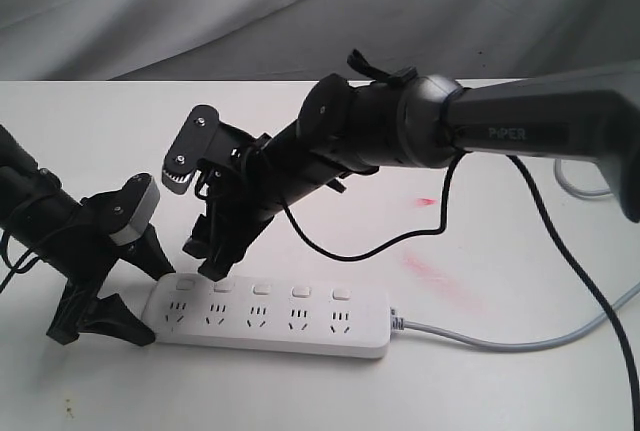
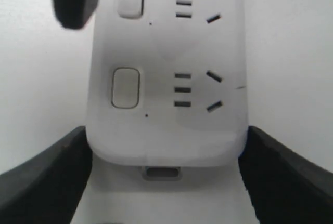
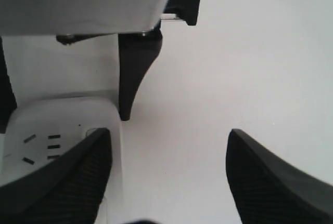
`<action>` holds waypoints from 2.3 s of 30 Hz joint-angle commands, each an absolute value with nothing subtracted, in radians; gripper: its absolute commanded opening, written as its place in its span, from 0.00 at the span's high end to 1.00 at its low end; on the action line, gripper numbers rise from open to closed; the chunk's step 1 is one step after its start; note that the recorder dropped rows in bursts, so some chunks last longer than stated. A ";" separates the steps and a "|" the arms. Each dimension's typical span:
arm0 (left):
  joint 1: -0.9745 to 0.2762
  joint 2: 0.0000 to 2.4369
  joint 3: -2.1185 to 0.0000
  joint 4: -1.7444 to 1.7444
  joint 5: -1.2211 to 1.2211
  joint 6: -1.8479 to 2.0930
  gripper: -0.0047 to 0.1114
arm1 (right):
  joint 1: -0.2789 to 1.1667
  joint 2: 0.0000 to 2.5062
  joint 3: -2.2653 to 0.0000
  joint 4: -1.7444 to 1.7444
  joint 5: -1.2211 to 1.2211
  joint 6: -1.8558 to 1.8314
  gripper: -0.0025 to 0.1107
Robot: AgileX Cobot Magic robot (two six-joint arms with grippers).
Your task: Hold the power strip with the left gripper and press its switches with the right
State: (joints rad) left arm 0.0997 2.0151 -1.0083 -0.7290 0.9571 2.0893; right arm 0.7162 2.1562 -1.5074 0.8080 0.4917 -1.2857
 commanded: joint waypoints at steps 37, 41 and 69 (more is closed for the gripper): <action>0.094 2.023 -1.004 -0.675 0.942 2.093 0.56 | 0.688 2.218 -1.503 0.814 0.573 -1.324 0.47; 0.094 2.023 -1.004 -0.675 0.942 2.093 0.56 | 0.688 2.218 -1.503 0.819 0.573 -1.324 0.47; 0.094 2.023 -1.004 -0.675 0.942 2.093 0.56 | 0.675 2.243 -1.499 0.796 0.618 -1.315 0.47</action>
